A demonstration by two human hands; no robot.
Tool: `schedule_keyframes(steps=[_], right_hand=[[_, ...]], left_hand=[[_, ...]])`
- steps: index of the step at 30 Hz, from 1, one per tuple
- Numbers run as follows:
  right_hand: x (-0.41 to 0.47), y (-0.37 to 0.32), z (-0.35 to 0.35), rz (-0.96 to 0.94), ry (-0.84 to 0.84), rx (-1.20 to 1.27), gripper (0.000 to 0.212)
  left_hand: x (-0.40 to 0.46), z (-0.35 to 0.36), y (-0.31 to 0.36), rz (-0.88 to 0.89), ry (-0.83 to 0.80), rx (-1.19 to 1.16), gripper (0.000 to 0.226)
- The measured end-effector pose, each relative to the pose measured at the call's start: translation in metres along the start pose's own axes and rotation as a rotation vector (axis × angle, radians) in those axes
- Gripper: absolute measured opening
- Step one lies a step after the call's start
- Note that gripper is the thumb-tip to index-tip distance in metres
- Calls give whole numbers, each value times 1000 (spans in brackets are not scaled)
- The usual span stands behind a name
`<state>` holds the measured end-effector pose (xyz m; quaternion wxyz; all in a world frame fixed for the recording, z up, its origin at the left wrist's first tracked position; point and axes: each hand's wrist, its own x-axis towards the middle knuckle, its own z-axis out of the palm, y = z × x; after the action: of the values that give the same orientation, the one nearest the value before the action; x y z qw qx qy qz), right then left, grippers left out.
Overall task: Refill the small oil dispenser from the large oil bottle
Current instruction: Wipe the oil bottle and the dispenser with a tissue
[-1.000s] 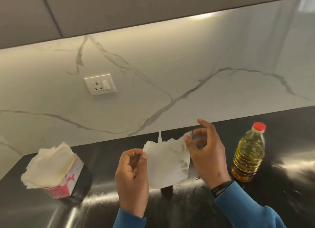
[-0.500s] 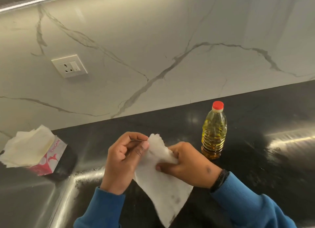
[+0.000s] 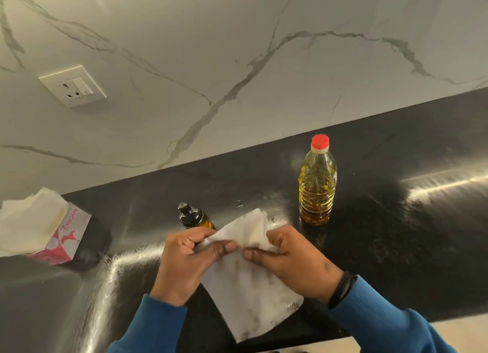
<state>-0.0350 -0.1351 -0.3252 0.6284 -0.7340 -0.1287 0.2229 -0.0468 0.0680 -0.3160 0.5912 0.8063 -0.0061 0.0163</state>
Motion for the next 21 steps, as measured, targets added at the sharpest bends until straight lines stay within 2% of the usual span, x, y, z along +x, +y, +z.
schedule_keyframes(steps=[4,7,11,14,17,19,21], right_hand=[[-11,7,-5,114,86,97,22],[-19,8,-7,216,283,316,18],[-26,14,-6,252,651,617,21],[-33,11,-20,57,921,759,29],[-40,-3,-47,-216,1113,570,40],[-37,-12,-71,-357,1210,220,50],[-27,-17,-96,-471,1245,-102,50]], left_hand=[[8,9,-15,21,265,-51,13],[14,20,-25,-19,425,-184,4],[24,50,-22,3,340,-248,7],[34,76,-8,99,236,-201,8],[47,97,18,254,136,-76,8],[64,113,33,292,107,-31,8],[81,131,44,269,113,-3,10]])
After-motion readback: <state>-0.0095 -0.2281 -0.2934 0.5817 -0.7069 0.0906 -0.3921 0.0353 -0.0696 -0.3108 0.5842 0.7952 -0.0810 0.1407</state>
